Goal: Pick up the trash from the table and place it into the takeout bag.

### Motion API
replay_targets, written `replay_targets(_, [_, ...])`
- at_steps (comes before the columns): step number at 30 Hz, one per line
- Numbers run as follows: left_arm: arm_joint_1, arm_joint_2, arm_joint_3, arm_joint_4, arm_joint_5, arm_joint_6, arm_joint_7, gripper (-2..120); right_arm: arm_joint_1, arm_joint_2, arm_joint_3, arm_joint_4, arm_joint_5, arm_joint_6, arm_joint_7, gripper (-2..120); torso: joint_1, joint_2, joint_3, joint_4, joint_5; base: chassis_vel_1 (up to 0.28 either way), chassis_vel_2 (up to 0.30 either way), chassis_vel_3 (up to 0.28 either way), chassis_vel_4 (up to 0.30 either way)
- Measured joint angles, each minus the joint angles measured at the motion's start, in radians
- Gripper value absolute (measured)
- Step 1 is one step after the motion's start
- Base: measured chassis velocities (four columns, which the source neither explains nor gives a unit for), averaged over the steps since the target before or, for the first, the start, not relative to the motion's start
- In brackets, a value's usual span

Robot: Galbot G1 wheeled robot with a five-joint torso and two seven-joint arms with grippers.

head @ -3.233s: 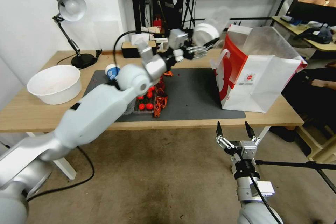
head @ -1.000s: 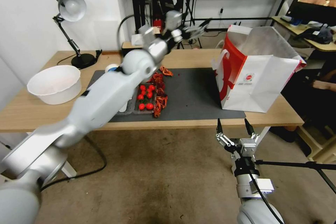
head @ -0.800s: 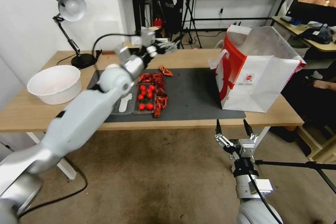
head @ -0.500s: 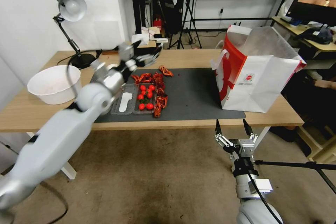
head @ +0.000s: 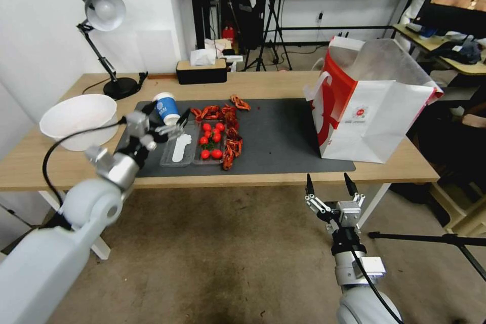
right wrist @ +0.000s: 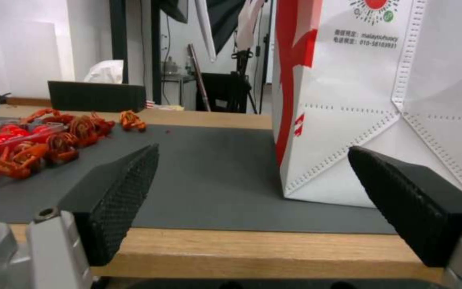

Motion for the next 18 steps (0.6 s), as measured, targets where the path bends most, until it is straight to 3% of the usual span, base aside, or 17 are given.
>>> replay_targets(7, [0.145,-0.131,-0.139,-0.009,0.146,-0.021,-0.055,100,0.012,-0.009,-0.008,-0.018,0.002,0.005,0.000,91,0.000,0.000,0.000,-0.0002,0.0002,0.000,0.000,0.000,0.000])
replay_targets(15, [0.250,-0.219,-0.211,0.007,0.258,-0.071,-0.058,100,0.015,-0.009,-0.009,-0.027,0.003,0.009,0.000,91,0.000,0.000,0.000,0.0000,-0.0001,0.000,0.000,0.000,0.000])
replay_targets(18, [0.304,-0.259,-0.237,0.025,0.301,-0.121,-0.058,100,0.012,-0.007,-0.008,-0.031,0.003,0.014,0.000,91,0.000,0.000,0.000,-0.0001,-0.0003,0.000,0.000,0.000,0.000])
